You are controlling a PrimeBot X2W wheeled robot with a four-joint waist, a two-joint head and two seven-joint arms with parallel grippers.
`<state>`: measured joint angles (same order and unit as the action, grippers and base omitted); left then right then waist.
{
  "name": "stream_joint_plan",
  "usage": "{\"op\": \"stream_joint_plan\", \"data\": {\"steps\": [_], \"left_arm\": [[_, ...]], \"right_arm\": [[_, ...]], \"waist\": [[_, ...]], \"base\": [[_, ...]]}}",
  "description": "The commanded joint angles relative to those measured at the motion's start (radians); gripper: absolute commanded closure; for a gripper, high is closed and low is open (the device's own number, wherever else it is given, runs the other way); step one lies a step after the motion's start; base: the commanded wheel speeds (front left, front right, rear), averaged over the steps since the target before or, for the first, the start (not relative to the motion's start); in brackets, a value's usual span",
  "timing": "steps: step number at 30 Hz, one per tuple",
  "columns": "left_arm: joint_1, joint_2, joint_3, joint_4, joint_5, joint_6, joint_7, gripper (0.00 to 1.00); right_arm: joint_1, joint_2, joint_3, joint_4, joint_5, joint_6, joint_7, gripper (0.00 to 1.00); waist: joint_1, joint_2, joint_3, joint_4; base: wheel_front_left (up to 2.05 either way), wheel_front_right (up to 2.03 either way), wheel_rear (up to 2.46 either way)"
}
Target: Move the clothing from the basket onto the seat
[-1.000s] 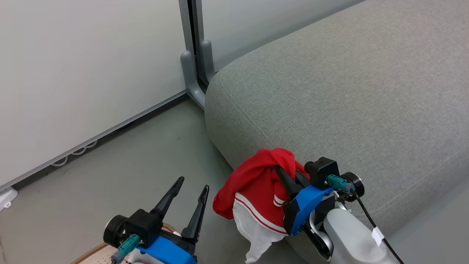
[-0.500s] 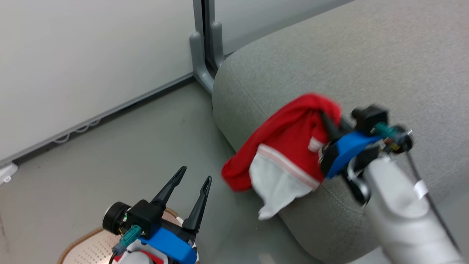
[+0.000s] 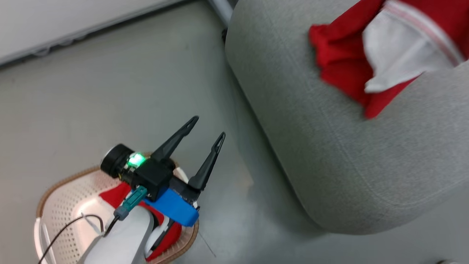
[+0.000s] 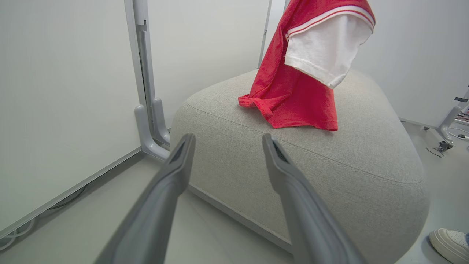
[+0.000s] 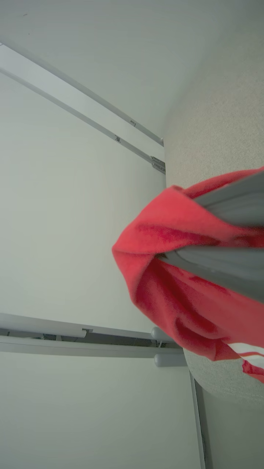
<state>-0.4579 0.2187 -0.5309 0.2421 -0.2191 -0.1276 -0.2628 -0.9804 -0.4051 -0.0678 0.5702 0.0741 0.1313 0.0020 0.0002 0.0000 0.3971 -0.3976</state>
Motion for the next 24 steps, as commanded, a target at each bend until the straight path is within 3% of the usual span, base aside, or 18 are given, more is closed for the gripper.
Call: {"op": "stream_joint_plan", "data": {"steps": [1, 3, 5, 9, 16, 24], "left_arm": [[-0.04, 0.019, -0.015, -0.013, 0.004, -0.004, -0.003, 0.0], [-0.058, 0.025, -0.022, -0.021, 0.005, -0.004, -0.003, 0.0], [-0.099, 0.048, -0.036, -0.037, 0.007, -0.004, -0.003, 0.0], [-0.135, 0.061, -0.035, -0.054, 0.009, -0.004, -0.003, 0.0], [-0.162, 0.069, -0.03, -0.073, 0.011, -0.004, -0.003, 0.0], [-0.162, 0.063, -0.028, -0.071, 0.015, -0.004, -0.003, 0.0]], "right_arm": [[-0.042, -0.055, -0.047, -0.03, -0.02, -0.001, 0.012, 1.0], [-0.055, -0.08, -0.083, -0.047, -0.022, -0.001, 0.019, 1.0], [-0.068, -0.12, -0.183, -0.091, -0.039, -0.001, 0.031, 1.0], [-0.022, -0.127, -0.263, -0.108, -0.039, -0.001, 0.043, 1.0], [0.073, -0.043, -0.386, -0.032, -0.033, -0.001, -0.005, 1.0], [0.118, 0.01, -0.405, 0.065, -0.073, -0.001, -0.059, 1.0]], "waist": [[-0.0002, 0.0, 0.121, 0.059], [-0.0002, 0.0, 0.146, 0.068], [-0.0002, 0.0, 0.209, 0.088], [-0.0002, 0.0, 0.268, 0.114], [-0.0002, 0.0, 0.314, 0.149], [-0.0002, 0.0, 0.312, 0.168]], "base": [[0.0, 0.0, 0.0], [0.0, 0.0, 0.0], [0.0, 0.0, 0.0], [0.0, 0.0, 0.0], [0.0, 0.0, 0.0], [0.0, 0.0, 0.0]]}}
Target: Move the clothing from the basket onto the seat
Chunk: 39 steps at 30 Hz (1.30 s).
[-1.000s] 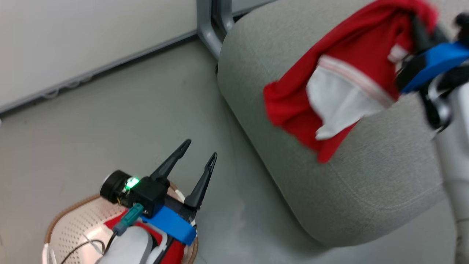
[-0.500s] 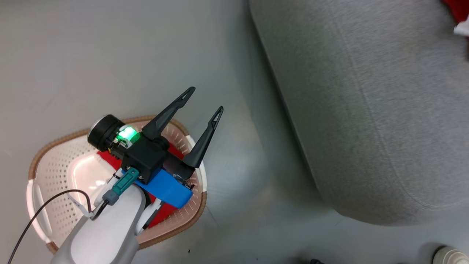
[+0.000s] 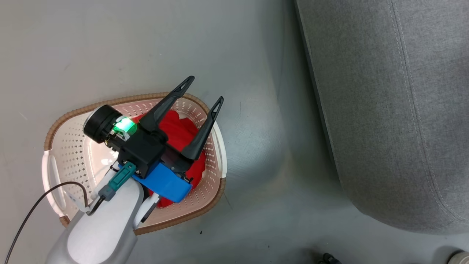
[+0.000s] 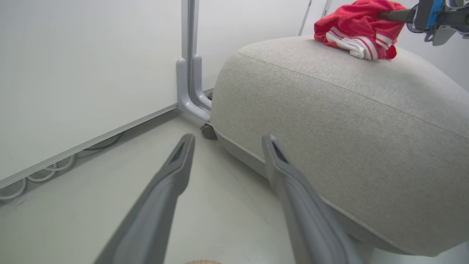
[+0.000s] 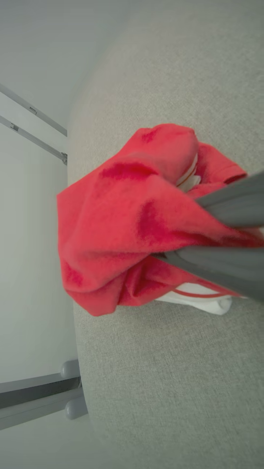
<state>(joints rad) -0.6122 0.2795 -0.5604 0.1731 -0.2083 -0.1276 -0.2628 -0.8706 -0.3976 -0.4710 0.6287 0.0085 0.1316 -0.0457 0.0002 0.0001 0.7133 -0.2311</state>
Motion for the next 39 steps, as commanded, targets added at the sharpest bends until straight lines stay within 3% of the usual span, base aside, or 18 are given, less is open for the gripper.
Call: {"op": "stream_joint_plan", "data": {"steps": [1, 7, 8, 10, 11, 18, 25, 39], "left_arm": [[-0.005, 0.001, 0.003, -0.001, 0.004, -0.004, -0.003, 0.0], [0.014, -0.011, 0.015, 0.009, -0.002, -0.004, -0.003, 0.0], [0.016, -0.015, 0.018, 0.011, -0.004, -0.004, -0.003, 0.0], [0.022, -0.025, 0.025, 0.016, -0.008, -0.004, -0.003, 0.0], [0.025, -0.03, 0.027, 0.019, -0.01, -0.004, -0.003, 0.0], [0.087, -0.077, 0.07, 0.038, -0.027, -0.004, -0.003, 0.0], [0.215, -0.129, 0.143, 0.057, -0.044, -0.004, -0.003, 0.0], [0.442, -0.192, 0.328, 0.103, -0.036, -0.004, -0.003, 0.0]], "right_arm": [[0.009, 0.003, -0.002, 0.015, -0.013, -0.002, -0.015, 1.0], [0.002, -0.004, 0.009, 0.045, -0.026, -0.002, -0.023, 1.0], [0.001, -0.007, 0.013, 0.049, -0.026, -0.002, -0.025, 0.87], [0.004, -0.012, 0.026, 0.055, -0.024, -0.002, -0.028, 0.47], [0.009, -0.016, 0.034, 0.058, -0.023, -0.002, -0.033, 0.0], [0.081, -0.026, 0.101, 0.075, 0.004, -0.002, -0.05, 0.0], [0.237, 0.012, 0.196, 0.025, 0.001, -0.002, -0.044, 0.0], [0.633, 0.165, 0.289, -0.318, 0.028, -0.002, -0.057, 0.0]], "waist": [[-0.0002, -0.0001, -0.008, 0.002], [-0.0002, -0.0001, -0.036, 0.003], [-0.0002, -0.0001, -0.044, 0.004], [-0.0002, -0.0001, -0.062, 0.006], [-0.0002, -0.0001, -0.073, 0.008], [-0.0002, -0.0001, -0.197, 0.028], [-0.0002, -0.0001, -0.378, 0.057], [-0.0002, -0.0001, -0.629, 0.164]], "base": [[0.0, 0.0, 0.0], [0.0, 0.0, 0.0], [0.0, 0.0, 0.0], [0.0, 0.0, 0.0], [0.0, 0.0, 0.0], [0.0, 0.0, 0.0], [0.0, 0.0, 0.0], [0.0, 0.0, 0.0]]}}
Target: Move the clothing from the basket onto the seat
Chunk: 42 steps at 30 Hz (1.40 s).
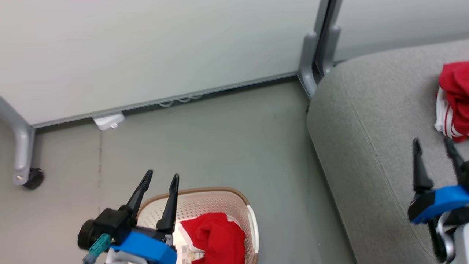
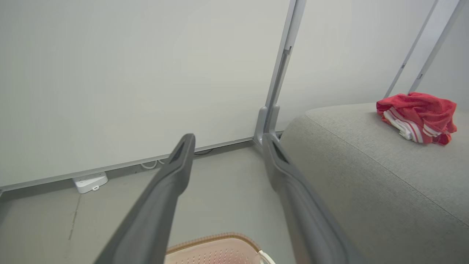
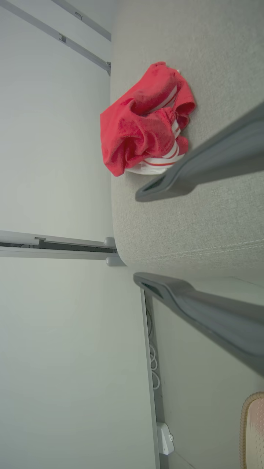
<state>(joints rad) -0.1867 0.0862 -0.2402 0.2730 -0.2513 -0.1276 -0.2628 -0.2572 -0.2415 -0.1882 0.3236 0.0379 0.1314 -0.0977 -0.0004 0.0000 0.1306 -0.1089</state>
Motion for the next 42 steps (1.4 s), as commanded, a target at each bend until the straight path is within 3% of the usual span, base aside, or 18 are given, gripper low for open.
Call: {"op": "stream_joint_plan", "data": {"steps": [1, 15, 42], "left_arm": [[0.027, 0.0, 0.019, 0.006, 0.008, -0.004, -0.003, 0.0], [0.127, -0.017, 0.191, 0.017, 0.036, -0.004, -0.003, 0.0], [0.114, -0.012, 0.179, 0.01, 0.052, -0.004, -0.003, 0.0]], "right_arm": [[0.045, 0.022, 0.013, -0.037, -0.003, -0.001, -0.007, 0.0], [0.235, 0.147, 0.131, -0.262, -0.001, -0.001, 0.016, 0.0], [0.261, 0.187, 0.147, -0.251, -0.003, -0.001, 0.009, 0.0]], "waist": [[0.0004, 0.0, -0.055, 0.05], [0.0004, 0.0, -0.108, 0.113], [0.0004, 0.0, -0.101, 0.124]], "base": [[0.0, 0.0, 0.0], [0.0, 0.0, 0.0], [0.0, 0.0, 0.0]]}}
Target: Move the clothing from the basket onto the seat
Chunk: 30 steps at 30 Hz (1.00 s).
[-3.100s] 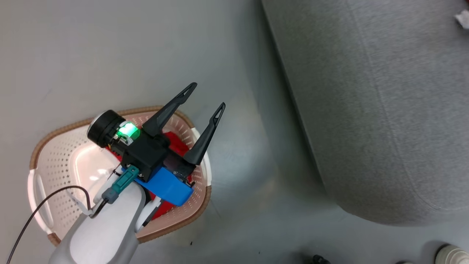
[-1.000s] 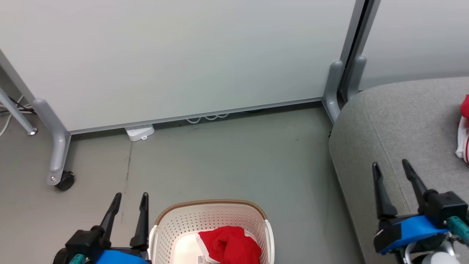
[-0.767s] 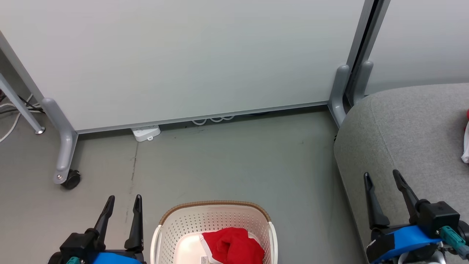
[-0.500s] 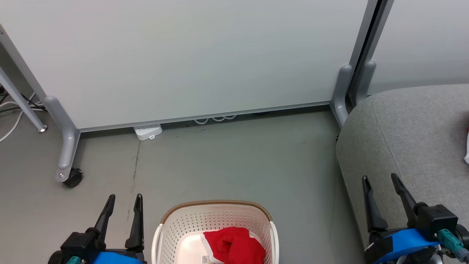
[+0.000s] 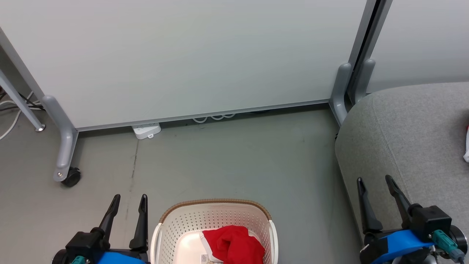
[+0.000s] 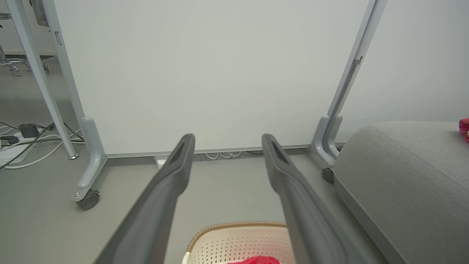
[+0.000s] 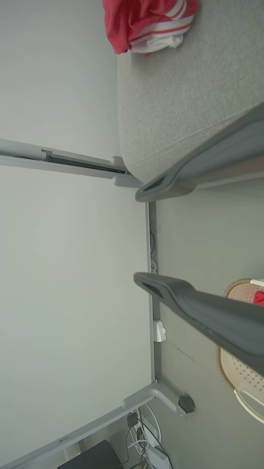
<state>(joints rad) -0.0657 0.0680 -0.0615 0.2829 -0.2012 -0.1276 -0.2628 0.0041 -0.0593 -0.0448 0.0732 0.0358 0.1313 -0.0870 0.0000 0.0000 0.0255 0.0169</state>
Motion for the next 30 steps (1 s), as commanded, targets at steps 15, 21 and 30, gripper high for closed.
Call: {"op": "stream_joint_plan", "data": {"steps": [15, 21, 30], "left_arm": [[-0.128, 0.0, -0.071, 0.026, -0.009, -0.004, -0.003, 0.0], [-0.248, 0.016, -0.131, 0.08, -0.018, -0.004, -0.003, 0.0], [-0.446, 0.038, -0.216, 0.24, -0.039, -0.004, -0.003, 0.0]], "right_arm": [[-0.144, -0.026, 0.028, -0.101, -0.015, -0.001, 0.024, 0.0], [-0.252, -0.025, 0.048, -0.152, -0.015, -0.001, 0.023, 0.0], [-0.39, 0.005, 0.076, -0.169, -0.008, -0.001, -0.02, 0.0]], "waist": [[0.0, 0.0, 0.252, -0.036], [0.0, 0.0, 0.447, -0.079], [0.0, 0.0, 0.666, -0.147]], "base": [[0.0, 0.0, 0.0], [0.0, 0.0, 0.0], [0.0, 0.0, 0.0]]}}
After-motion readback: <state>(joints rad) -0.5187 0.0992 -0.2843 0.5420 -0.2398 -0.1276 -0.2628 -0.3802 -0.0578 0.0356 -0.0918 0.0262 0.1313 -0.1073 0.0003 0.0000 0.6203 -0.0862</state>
